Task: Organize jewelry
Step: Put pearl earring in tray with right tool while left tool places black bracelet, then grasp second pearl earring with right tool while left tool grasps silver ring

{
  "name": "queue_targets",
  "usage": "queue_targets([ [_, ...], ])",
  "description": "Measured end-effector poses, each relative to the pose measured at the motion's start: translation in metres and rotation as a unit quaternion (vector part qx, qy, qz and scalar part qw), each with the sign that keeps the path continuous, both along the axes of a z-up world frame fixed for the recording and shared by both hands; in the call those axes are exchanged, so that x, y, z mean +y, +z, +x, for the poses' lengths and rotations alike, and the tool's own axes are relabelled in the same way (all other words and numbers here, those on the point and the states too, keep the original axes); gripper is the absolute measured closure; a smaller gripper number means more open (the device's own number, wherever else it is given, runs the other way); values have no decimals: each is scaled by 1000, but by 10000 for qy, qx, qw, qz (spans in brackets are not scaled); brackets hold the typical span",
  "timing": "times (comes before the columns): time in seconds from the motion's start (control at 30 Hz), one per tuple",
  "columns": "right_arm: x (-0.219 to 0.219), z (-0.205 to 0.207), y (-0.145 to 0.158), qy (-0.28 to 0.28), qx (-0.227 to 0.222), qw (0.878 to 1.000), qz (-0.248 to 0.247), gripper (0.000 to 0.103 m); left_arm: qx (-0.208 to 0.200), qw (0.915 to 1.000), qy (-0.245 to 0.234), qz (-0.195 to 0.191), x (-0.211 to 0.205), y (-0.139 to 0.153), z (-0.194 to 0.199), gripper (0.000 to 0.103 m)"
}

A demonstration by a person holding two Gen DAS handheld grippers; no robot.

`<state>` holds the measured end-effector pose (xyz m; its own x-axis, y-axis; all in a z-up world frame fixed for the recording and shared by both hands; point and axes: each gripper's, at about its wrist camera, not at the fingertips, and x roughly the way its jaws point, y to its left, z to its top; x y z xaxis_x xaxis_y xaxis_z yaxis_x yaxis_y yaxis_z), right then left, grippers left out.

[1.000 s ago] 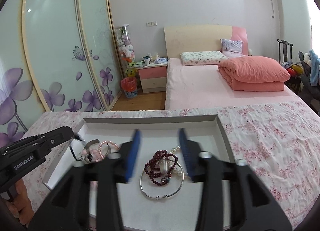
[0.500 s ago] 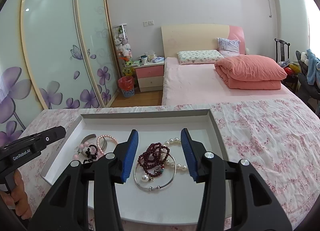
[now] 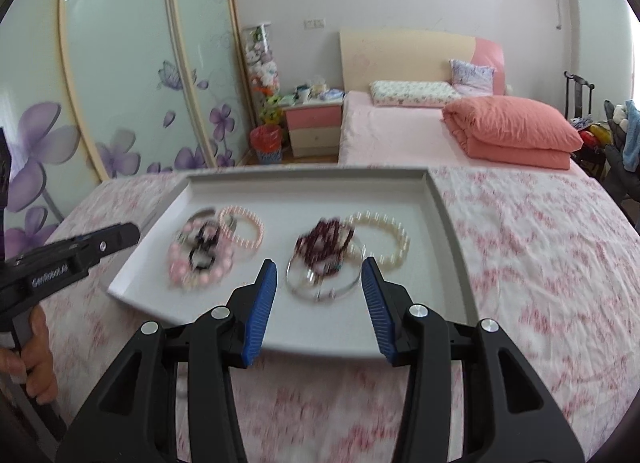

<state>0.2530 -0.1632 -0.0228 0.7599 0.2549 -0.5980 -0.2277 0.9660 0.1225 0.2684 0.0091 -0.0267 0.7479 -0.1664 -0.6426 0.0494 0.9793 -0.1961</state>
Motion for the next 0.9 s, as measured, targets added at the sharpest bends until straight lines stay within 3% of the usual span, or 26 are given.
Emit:
queue_targets([
  [0.23,9,-32,-23,501,618,9968,-35,58,175,9997,96,162,18,-13,-27,77],
  [0.4,26,-47,-37,891,960,9913,-131,68,318,9991,200,202,30,-20,-37,77],
  [0.67,47,-48,-43,1043,1025,9888,-315,73,470,9980,236,338,33,-32,-43,76],
  [0.9,54,-42,-43,976,1048,9883,-523,89,526,9975,223,419,30,-37,-42,76],
])
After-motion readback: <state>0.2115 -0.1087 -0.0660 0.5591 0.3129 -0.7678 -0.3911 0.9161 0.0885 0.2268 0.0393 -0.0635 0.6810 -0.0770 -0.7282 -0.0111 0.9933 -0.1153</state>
